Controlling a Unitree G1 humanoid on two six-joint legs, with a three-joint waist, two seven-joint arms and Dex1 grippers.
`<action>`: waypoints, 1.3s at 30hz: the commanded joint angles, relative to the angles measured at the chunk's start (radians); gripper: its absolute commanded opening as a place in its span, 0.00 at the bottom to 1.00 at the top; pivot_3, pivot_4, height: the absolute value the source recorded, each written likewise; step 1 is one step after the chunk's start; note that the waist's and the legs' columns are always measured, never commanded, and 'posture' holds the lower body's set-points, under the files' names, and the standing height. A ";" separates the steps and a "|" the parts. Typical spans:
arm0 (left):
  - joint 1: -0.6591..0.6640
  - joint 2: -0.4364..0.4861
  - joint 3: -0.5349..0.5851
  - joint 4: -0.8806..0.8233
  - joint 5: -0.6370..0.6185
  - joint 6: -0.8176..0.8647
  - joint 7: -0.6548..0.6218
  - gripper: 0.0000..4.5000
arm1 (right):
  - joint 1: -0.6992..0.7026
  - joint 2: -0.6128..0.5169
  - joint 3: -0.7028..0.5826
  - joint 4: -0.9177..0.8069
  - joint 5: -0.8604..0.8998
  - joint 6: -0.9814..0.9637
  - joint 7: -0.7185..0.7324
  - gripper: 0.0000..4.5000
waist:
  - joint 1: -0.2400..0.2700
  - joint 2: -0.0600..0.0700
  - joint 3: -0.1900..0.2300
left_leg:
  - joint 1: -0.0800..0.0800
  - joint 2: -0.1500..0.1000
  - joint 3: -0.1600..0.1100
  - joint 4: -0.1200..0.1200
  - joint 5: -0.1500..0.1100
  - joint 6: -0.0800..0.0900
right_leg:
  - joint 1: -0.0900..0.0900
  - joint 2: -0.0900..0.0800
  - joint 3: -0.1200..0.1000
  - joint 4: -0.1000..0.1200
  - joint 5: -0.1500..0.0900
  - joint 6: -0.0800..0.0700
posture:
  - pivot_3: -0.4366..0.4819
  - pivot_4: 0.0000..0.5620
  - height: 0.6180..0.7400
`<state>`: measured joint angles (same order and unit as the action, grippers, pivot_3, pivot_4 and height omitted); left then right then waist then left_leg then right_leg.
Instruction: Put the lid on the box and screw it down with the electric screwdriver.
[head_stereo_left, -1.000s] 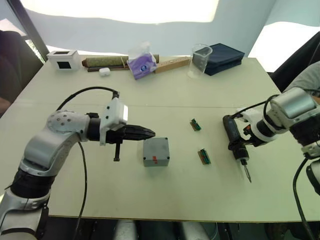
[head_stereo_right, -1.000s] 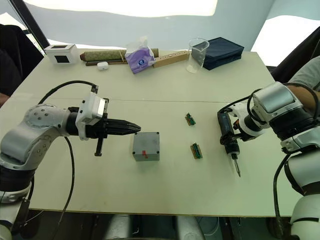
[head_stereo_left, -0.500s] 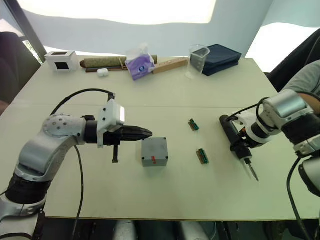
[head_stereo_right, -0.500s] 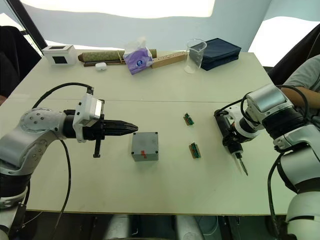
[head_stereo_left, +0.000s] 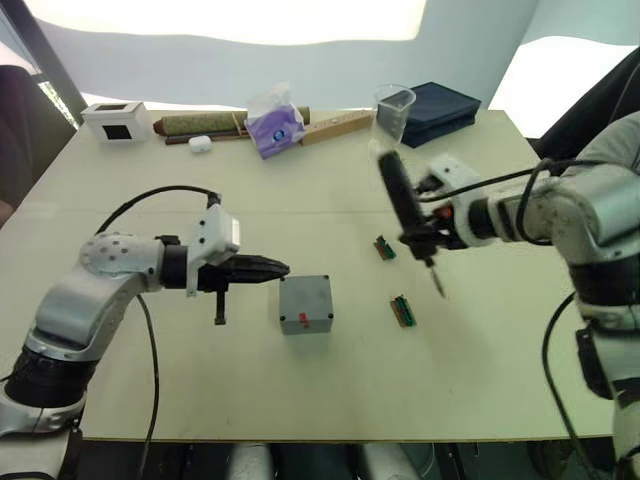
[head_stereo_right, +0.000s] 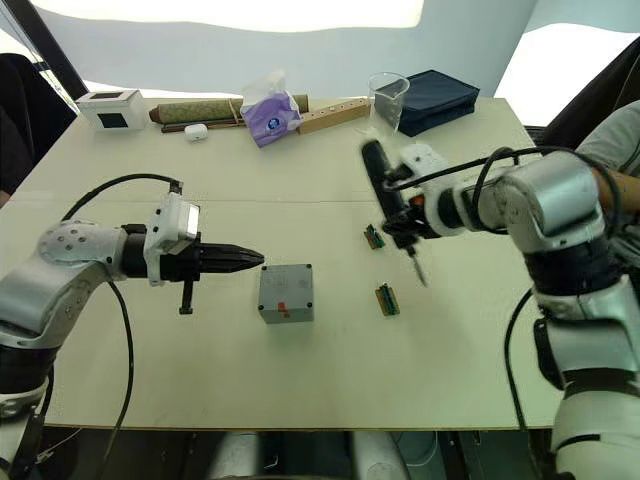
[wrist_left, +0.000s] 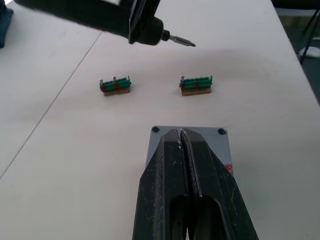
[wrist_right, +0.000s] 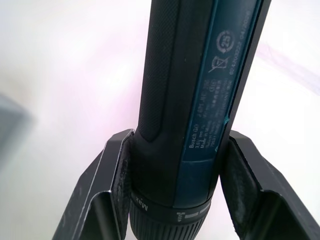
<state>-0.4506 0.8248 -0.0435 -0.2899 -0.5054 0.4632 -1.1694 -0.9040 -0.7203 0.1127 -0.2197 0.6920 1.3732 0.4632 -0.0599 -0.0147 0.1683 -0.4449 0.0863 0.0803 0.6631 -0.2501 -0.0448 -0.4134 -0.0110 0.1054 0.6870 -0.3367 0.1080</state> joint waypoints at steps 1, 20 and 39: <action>-0.009 0.006 -0.035 0.015 0.053 -0.053 -0.026 0.00 | 0.059 0.129 -0.157 -0.174 -0.016 -0.236 -0.065 0.42 | 0.005 0.000 0.000 | 0.000 0.000 0.000 0.001 0.000 0.000 | 0.000 0.000 0.000 0.000 0.000 0.000 | 0.48 0.27 1.00; -0.058 -0.150 -0.174 0.224 0.191 -0.106 -0.019 0.00 | 0.430 0.394 -0.061 -0.328 -0.198 -0.795 -0.065 0.42 | 0.016 -0.001 0.000 | 0.002 -0.001 -0.002 0.002 0.002 -0.004 | 0.003 0.000 -0.001 0.002 0.000 0.000 | 0.48 0.27 1.00; -0.095 -0.185 -0.212 0.322 0.255 -0.169 -0.059 0.00 | 0.484 0.404 -0.028 -0.366 -0.214 -0.819 -0.048 0.42 | 0.019 -0.001 -0.001 | 0.004 -0.001 -0.002 0.002 0.003 -0.005 | 0.006 0.000 -0.002 0.002 0.000 0.000 | 0.48 0.27 1.00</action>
<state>-0.5476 0.6394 -0.2247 0.0196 -0.2890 0.2916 -1.2294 -0.4077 -0.3216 0.0963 -0.5060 0.4704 0.5882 0.4095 -0.0412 -0.0155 0.1674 -0.4408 0.0857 0.0778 0.6656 -0.2470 -0.0497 -0.4077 -0.0110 0.1035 0.6895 -0.3364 0.1082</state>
